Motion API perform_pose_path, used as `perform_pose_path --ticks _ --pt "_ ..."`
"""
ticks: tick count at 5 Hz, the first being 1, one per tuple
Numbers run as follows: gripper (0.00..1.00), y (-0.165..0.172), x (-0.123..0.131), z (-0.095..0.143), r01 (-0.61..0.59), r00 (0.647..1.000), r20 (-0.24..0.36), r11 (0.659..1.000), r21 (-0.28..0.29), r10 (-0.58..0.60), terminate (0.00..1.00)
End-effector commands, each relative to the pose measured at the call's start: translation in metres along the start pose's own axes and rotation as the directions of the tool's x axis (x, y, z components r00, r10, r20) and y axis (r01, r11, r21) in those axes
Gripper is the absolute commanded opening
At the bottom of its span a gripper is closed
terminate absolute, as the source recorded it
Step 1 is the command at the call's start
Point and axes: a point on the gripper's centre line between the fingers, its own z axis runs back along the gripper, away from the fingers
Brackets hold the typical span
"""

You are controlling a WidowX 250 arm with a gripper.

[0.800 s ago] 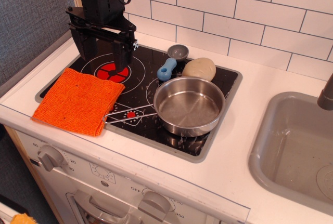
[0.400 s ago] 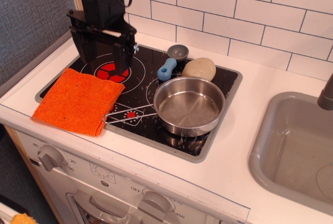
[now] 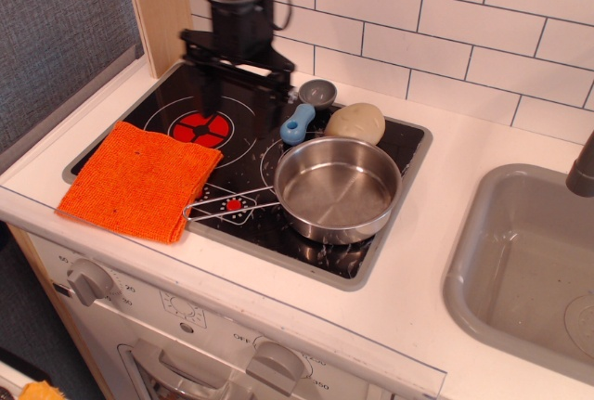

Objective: Pick up the blue spoon and place it on the orange towel

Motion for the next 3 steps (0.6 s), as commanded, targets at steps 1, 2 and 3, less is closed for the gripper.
perform_pose_path --ticks 1,2,3 --pt "1.00 -0.015 0.043 -0.006 0.001 1.000 0.023 1.000 0.018 -0.002 0.00" --pt "1.00 -0.012 0.050 -0.018 -0.025 1.000 0.005 1.000 0.019 0.025 0.00" --pt "0.00 -0.009 0.048 -0.022 -0.040 0.999 0.011 0.999 0.018 0.040 0.00"
